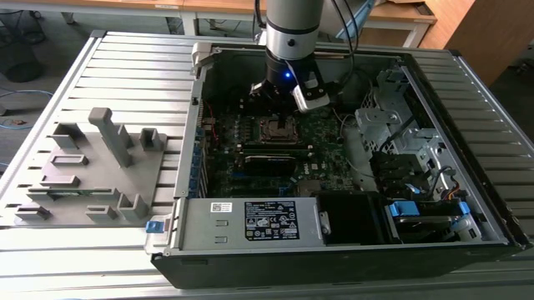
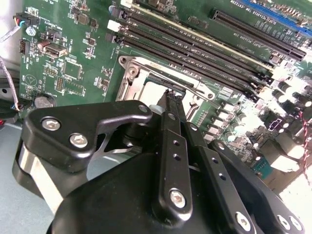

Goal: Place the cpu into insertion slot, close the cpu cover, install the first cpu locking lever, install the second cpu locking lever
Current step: 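Install the second cpu locking lever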

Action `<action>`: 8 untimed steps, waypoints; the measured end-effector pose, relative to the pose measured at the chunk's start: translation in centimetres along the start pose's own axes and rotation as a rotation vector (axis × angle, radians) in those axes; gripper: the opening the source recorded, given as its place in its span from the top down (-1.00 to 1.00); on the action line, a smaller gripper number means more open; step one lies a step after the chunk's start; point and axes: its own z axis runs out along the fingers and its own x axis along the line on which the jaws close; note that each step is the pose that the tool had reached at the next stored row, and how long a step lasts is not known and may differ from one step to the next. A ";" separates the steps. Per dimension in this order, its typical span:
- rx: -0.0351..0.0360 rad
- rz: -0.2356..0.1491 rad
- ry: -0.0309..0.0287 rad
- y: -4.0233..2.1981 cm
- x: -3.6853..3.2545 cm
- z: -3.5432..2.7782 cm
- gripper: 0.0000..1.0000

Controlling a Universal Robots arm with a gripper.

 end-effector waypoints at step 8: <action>0.0001 0.000 0.0000 -0.91 -0.12 -0.02 0.79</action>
